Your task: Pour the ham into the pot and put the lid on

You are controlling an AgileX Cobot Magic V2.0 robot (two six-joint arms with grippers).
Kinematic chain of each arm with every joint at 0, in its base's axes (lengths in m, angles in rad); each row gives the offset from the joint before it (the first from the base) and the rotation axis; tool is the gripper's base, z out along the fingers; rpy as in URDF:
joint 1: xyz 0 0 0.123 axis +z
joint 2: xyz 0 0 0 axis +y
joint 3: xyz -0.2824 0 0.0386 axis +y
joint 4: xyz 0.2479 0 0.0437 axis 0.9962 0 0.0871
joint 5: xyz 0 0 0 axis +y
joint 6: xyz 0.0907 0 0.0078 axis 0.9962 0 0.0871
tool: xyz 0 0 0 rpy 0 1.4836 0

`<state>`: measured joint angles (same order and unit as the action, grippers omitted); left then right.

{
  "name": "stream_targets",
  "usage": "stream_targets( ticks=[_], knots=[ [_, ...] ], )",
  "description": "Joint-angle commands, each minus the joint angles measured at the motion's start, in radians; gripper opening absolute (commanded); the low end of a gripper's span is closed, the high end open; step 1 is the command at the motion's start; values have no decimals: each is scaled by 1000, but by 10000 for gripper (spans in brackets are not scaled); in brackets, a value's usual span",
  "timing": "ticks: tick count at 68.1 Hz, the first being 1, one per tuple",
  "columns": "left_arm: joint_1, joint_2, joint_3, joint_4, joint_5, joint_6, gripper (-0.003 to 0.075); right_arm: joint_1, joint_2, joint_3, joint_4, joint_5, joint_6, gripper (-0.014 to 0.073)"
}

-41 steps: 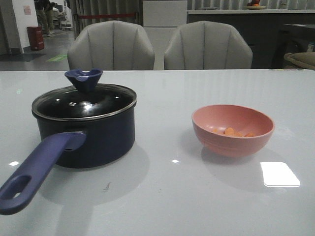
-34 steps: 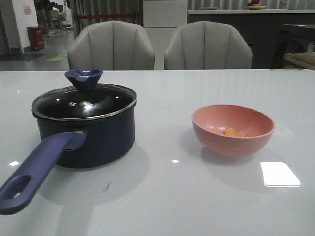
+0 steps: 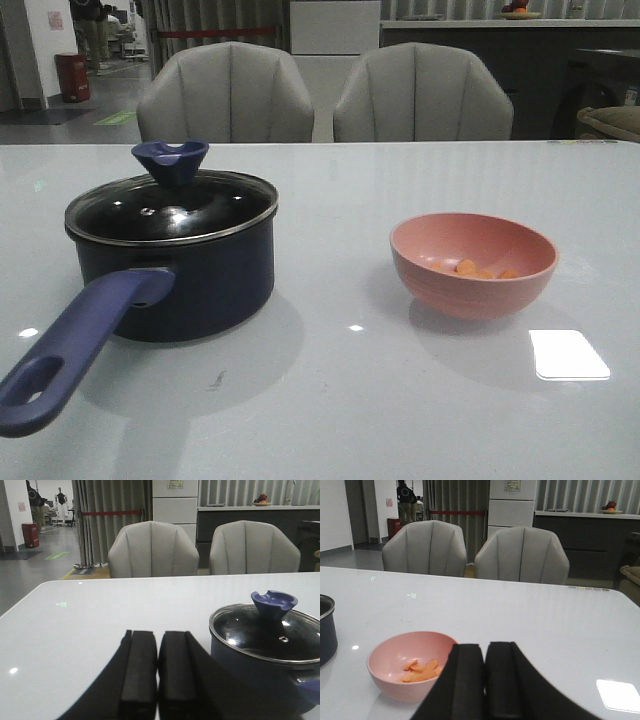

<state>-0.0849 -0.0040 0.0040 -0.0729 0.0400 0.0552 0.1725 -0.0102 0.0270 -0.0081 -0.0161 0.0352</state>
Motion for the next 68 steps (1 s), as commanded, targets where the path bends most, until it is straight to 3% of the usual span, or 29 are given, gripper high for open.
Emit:
stream_targets(
  ticks=[1,11,25,30,39,57,68],
  knots=[
    [-8,-20,22,0,-80,-10,132,-5,-20,-5,1,-90,-12,137],
    [-8,-20,22,0,-98,-10,132,-5,-20,-5,1,-90,-12,137],
    [-8,-20,13,-46,-328,-10,132,-5,-20,-5,1,-90,-12,137],
    [-8,-17,-22,-46,-346,-10,132,-5,-20,-5,1,-90,-12,137],
    [-8,25,-134,-52,-254,-10,132,-5,-20,-5,1,-90,-12,137],
    [-8,246,-399,-52,110,-11,132,-5,-20,-5,1,-90,-12,137],
    [-8,367,-440,-52,141,-11,132,-5,-20,-5,1,-90,-12,137]
  ],
)
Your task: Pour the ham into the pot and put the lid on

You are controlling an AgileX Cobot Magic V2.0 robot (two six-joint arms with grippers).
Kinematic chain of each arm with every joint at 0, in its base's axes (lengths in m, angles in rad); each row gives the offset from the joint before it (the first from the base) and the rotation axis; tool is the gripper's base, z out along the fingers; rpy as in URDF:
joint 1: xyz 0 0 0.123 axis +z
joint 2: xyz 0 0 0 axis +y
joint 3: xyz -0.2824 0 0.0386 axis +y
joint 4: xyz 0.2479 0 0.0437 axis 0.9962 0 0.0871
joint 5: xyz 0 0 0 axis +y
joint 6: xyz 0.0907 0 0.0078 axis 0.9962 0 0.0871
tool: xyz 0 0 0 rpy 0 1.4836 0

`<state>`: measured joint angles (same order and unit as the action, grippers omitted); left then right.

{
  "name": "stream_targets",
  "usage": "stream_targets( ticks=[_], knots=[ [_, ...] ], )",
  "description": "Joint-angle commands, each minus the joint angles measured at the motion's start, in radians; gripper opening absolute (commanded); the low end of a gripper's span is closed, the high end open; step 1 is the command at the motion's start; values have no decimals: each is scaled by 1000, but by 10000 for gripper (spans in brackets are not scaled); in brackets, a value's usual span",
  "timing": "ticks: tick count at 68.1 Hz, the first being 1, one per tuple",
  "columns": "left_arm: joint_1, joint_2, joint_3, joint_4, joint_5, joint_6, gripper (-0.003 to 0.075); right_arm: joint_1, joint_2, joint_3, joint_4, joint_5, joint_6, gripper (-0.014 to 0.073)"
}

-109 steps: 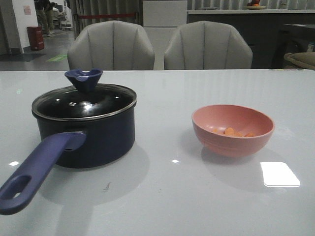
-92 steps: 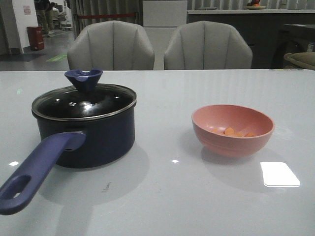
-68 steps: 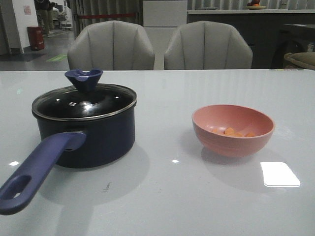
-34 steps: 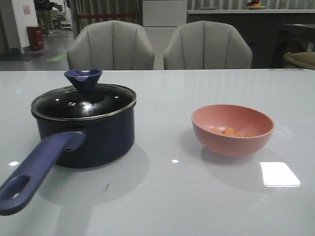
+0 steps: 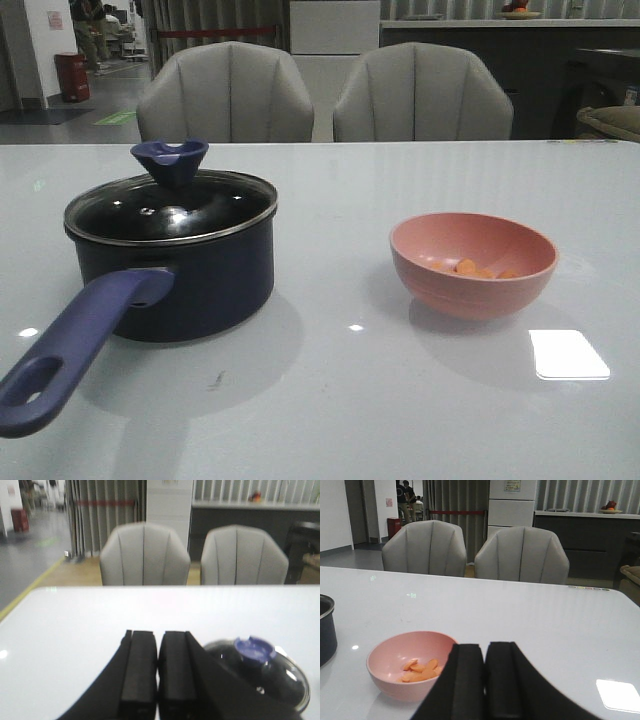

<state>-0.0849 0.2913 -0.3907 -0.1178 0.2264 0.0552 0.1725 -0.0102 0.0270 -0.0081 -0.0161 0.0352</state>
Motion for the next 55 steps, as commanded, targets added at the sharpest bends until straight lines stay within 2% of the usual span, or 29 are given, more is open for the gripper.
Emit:
stream_targets(
  ticks=[1,21,28,35,38,45,51,55],
  knots=[
    [-8,80,-45,-7,-46,-11,132,-5,-20,-5,1,-90,-12,137],
    [-8,223,-45,-7,-46,-11,132,-5,-20,-5,1,-90,-12,137],
    [-8,248,-45,-7,-51,-11,169,-5,-20,-5,1,-90,-12,137],
    [-8,260,-45,-7,-58,-11,303,-5,-20,-5,1,-90,-12,137],
    [-8,268,-45,-7,-60,-11,410,-5,-20,-5,1,-90,-12,137],
    [-8,293,-58,-7,-53,-11,600,-5,-20,-5,1,-90,-12,137],
    [-8,339,-105,-7,6,-11,666,-5,-20,-5,1,-90,-12,137],
    [-8,382,-159,-15,68,-11,666,-5,-20,-5,1,-90,-12,137]
  ],
)
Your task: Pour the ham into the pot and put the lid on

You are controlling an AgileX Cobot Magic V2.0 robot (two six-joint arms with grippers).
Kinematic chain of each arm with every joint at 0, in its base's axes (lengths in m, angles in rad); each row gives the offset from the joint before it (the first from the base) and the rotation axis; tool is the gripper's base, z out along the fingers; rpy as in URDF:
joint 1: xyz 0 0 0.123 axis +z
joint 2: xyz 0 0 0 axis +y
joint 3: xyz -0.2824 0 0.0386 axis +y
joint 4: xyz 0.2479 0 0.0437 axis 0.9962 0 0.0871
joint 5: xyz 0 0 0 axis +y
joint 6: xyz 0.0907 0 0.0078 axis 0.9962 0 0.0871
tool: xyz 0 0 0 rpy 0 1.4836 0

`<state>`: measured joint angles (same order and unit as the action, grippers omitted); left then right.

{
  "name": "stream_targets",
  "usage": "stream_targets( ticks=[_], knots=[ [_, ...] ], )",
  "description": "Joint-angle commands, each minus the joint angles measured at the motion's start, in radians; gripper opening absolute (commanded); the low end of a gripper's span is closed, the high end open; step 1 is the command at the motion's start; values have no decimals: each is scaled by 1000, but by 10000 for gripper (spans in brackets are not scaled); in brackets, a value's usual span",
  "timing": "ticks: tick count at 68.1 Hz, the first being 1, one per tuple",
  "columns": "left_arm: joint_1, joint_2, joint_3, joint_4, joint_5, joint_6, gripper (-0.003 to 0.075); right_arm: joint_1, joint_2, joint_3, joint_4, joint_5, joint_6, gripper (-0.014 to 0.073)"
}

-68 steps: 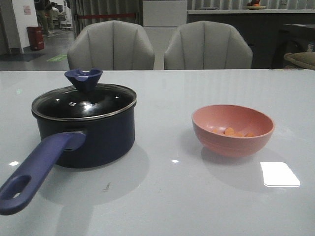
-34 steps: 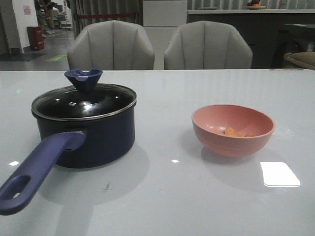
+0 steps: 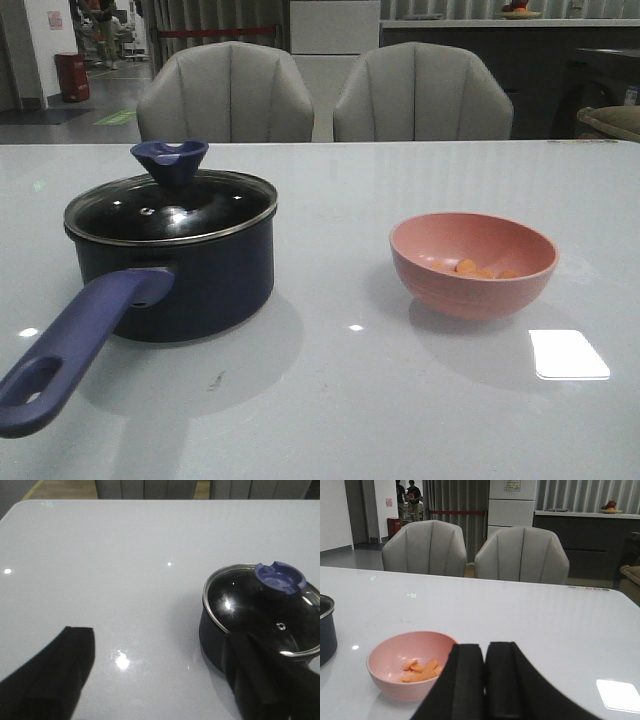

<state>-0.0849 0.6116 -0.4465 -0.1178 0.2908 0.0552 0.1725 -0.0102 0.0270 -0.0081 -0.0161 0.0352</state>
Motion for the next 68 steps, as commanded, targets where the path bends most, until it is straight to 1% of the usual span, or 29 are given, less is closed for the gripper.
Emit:
stream_targets(
  ticks=[1,6,15,16,19,20,25,30,35,44,50,53,56,68],
  knots=[
    [-8,73,-110,-18,10,-11,666,-5,-20,-5,1,-90,-12,137],
    [-8,154,-197,-38,89,-11,666,-5,-20,-5,1,-90,-12,137],
    [-10,270,-317,-127,159,-11,657,-5,-20,-5,1,-90,-12,137],
    [-18,306,-342,-147,170,-11,657,-5,-20,-5,1,-90,-12,137],
    [-31,334,-365,-159,176,-11,657,-5,-20,-5,1,-90,-12,137],
    [-55,360,-394,-163,177,-11,657,-5,-20,-5,1,-90,-12,137],
    [-104,418,-435,-163,177,-11,657,-5,-20,-5,1,-90,-12,137],
    [-185,492,-499,-163,178,-11,657,-5,-20,-5,1,-90,-12,137],
    [-242,563,-555,-163,189,-11,657,-5,-20,-5,1,-90,-12,137],
    [-312,709,-672,-163,226,-19,657,-5,-20,-5,1,-90,-12,137],
    [-336,791,-749,-163,271,-27,657,-5,-20,-5,1,-90,-12,137],
    [-343,834,-787,-152,297,-46,657,-5,-20,-5,1,-90,-12,137],
    [-353,869,-830,-120,326,-100,657,-5,-20,-5,1,-90,-12,137],
    [-392,980,-957,149,434,-348,657,-5,-20,-5,1,-90,-12,137]
  ],
)
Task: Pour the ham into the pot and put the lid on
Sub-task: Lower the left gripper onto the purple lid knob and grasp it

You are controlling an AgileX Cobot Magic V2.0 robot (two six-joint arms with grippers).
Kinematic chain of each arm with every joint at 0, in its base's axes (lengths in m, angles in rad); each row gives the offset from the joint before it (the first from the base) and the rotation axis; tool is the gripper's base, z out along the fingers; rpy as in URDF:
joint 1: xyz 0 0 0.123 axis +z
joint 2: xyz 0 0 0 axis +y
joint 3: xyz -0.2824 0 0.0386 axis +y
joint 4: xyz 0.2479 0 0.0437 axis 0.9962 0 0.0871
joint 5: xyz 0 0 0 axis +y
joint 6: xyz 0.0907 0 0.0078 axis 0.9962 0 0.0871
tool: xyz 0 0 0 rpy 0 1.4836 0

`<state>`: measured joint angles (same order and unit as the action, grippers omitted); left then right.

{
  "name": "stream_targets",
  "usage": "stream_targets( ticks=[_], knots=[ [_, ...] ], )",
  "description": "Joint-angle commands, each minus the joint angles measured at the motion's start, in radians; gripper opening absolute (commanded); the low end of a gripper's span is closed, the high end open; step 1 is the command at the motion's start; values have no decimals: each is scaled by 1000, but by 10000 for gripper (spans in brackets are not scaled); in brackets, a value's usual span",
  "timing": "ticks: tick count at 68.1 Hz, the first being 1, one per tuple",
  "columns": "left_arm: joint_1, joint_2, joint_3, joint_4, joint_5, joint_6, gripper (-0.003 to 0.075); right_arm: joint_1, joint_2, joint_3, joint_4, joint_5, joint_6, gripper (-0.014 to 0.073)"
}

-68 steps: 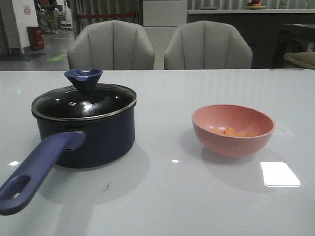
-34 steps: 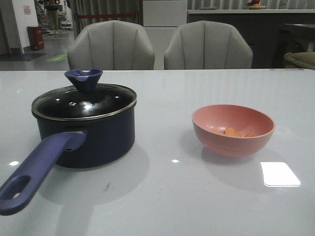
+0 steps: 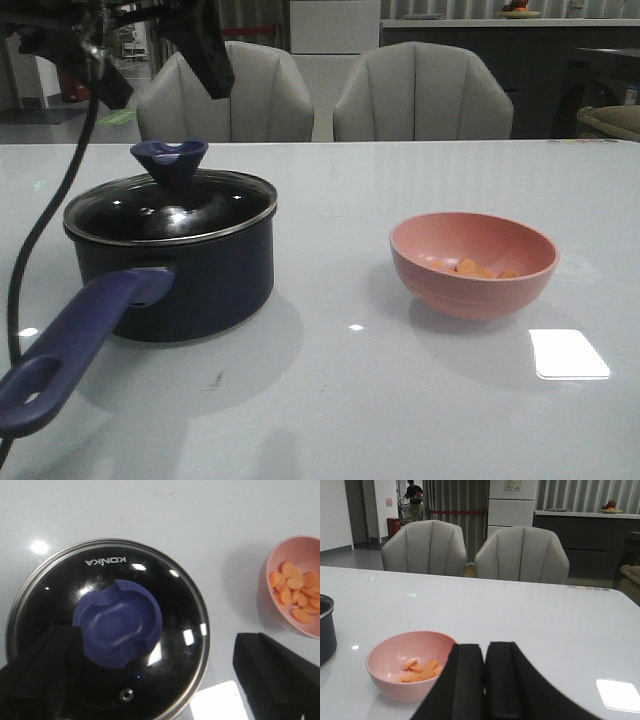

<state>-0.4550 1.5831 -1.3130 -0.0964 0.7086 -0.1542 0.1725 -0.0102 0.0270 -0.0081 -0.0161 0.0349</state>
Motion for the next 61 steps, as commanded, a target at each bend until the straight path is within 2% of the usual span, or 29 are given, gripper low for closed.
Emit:
stream_targets(
  ticks=[1,7,17,30,61],
  knots=[
    [-25,12,-94,136,25,-153,657,-5,-20,-5,1,-90,-11,137],
    [-33,55,-147,200,86,-208,657,-5,-20,-5,1,-90,-11,137],
    [-33,120,-217,199,170,-218,657,-5,-20,-5,1,-90,-11,137],
    [-33,180,-281,201,193,-249,657,-5,-20,-5,1,-90,-11,137],
    [-31,304,-412,199,358,-260,656,-5,-20,-5,1,-90,-11,137]
  ],
)
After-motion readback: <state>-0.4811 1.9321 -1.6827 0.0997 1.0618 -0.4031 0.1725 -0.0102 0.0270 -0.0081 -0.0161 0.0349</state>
